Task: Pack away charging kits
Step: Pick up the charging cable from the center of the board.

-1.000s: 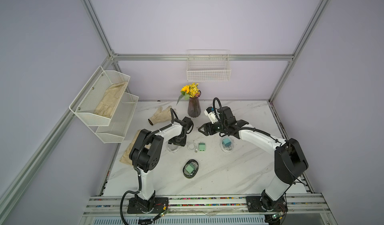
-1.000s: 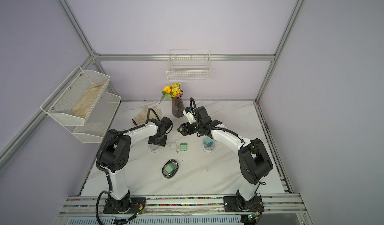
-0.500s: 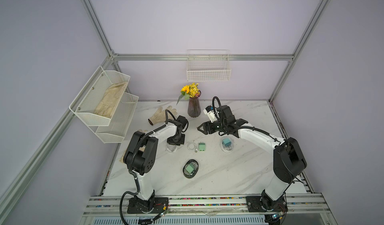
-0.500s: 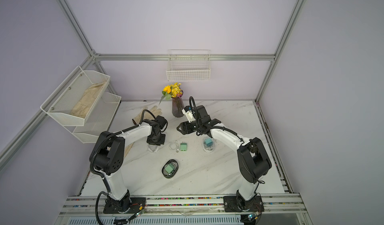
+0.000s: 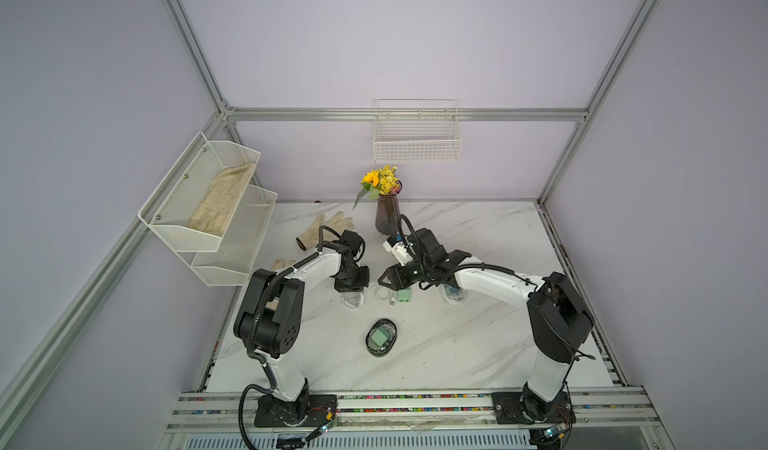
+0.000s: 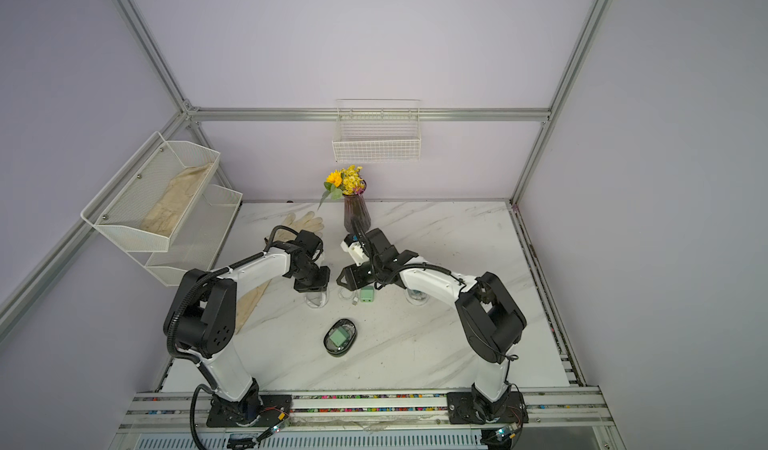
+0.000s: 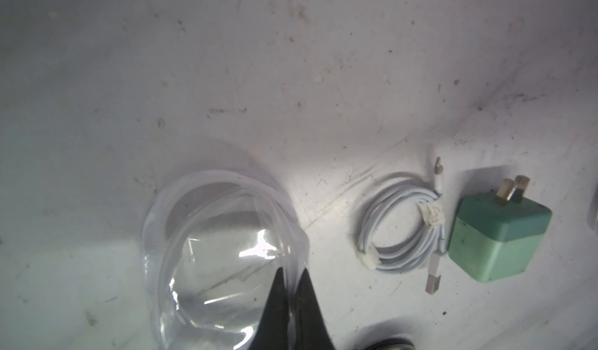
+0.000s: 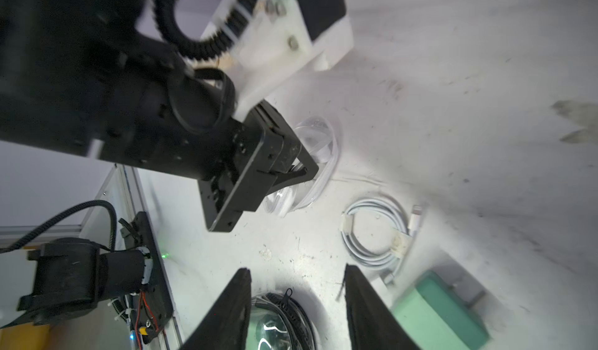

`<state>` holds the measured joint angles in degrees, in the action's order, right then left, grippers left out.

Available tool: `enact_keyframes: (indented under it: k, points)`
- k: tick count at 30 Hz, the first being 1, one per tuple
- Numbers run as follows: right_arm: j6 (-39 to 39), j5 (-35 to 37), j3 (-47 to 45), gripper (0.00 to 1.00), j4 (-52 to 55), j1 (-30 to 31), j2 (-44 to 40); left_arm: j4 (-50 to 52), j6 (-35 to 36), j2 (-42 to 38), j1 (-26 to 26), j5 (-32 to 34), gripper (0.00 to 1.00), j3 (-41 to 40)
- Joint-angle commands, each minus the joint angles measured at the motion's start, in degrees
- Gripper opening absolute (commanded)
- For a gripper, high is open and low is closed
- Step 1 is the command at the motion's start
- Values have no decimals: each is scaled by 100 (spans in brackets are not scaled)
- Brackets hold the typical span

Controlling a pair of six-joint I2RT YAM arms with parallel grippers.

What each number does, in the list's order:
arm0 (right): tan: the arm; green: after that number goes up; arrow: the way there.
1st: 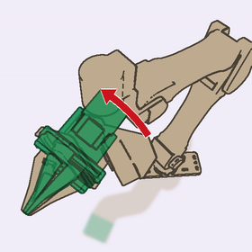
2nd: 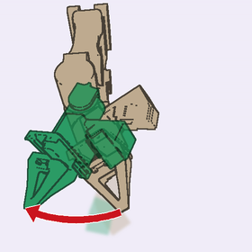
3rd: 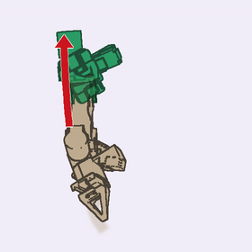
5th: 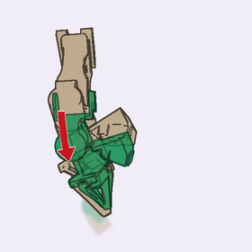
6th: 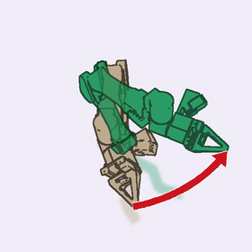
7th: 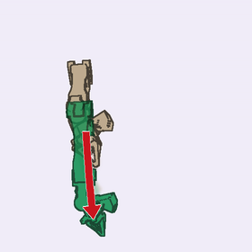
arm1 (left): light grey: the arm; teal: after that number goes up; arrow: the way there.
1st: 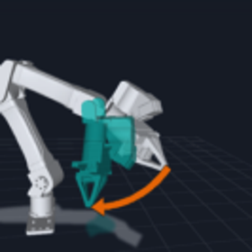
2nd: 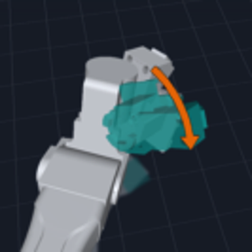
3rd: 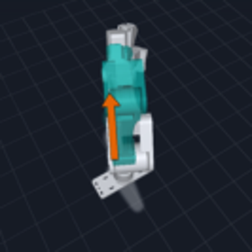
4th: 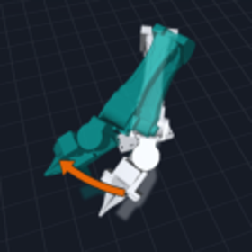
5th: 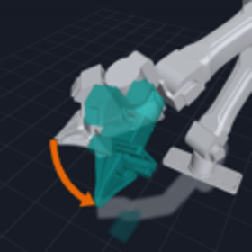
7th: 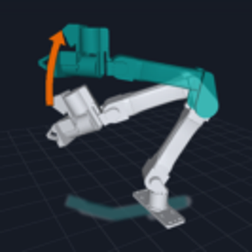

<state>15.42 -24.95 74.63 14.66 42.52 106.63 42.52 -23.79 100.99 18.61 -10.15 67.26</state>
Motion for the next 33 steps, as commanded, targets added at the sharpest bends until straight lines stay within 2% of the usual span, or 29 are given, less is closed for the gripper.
enact_keyframes:
  k: [1, 13, 18, 26, 33]
  points:
    - [157, 388, 140, 45, 85, 10, 271, -287, -117, -393, -80, -370, 3, -267]
    - [-65, 1484, 619, 44, 691, 28, 933, -594, -113, -699, -121, -717, 3, -651]
    - [-74, 1535, 885, 45, 830, 66, 1243, -875, -224, -775, -122, -813, 3, -865]
    - [69, 2017, 1320, 47, 1486, 194, 1637, -1335, -371, -1015, -121, -1007, 5, -1149]
    - [116, 2460, 1623, 48, 2202, 569, 1882, -1457, -486, -1127, -121, -936, 5, -1119]
